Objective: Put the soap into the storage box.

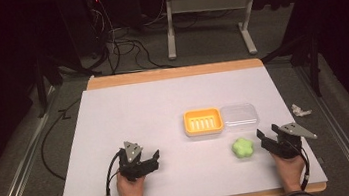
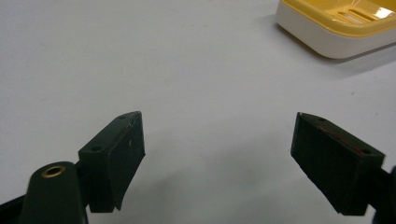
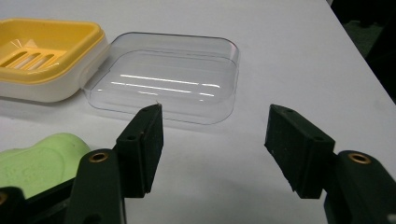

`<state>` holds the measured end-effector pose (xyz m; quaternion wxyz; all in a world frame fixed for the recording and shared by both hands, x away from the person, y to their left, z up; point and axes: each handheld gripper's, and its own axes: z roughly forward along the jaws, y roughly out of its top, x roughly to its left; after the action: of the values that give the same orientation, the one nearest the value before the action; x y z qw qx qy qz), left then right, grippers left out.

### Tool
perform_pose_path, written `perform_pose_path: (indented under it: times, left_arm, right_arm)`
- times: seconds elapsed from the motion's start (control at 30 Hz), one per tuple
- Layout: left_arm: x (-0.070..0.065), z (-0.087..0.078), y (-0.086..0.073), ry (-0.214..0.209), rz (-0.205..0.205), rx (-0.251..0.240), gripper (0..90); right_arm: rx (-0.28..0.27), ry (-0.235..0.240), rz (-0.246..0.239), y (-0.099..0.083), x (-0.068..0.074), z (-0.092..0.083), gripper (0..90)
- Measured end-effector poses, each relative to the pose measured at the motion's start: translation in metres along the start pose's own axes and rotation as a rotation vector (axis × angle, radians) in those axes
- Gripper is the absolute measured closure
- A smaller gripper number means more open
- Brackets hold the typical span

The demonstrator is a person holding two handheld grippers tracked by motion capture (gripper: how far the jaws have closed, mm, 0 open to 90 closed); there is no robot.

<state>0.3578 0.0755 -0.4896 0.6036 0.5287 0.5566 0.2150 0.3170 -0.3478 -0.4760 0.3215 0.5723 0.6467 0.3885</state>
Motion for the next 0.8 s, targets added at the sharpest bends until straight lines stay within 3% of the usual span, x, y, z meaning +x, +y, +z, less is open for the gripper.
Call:
perform_pose_path:
  times: [0.57, 0.8]
  left_arm:
    - [0.0000, -0.0003, 0.0001, -0.001, 0.002, 0.001, 18.1]
    - [0.0001, -0.0006, 0.0004, -0.004, -0.003, -0.002, 18.0]
  right_arm:
    - [0.010, -0.008, -0.001, 0.0005, -0.0005, 0.0008, 36.0]
    - [0.035, -0.025, -0.041, 0.0018, 0.0046, 0.0032, 35.9]
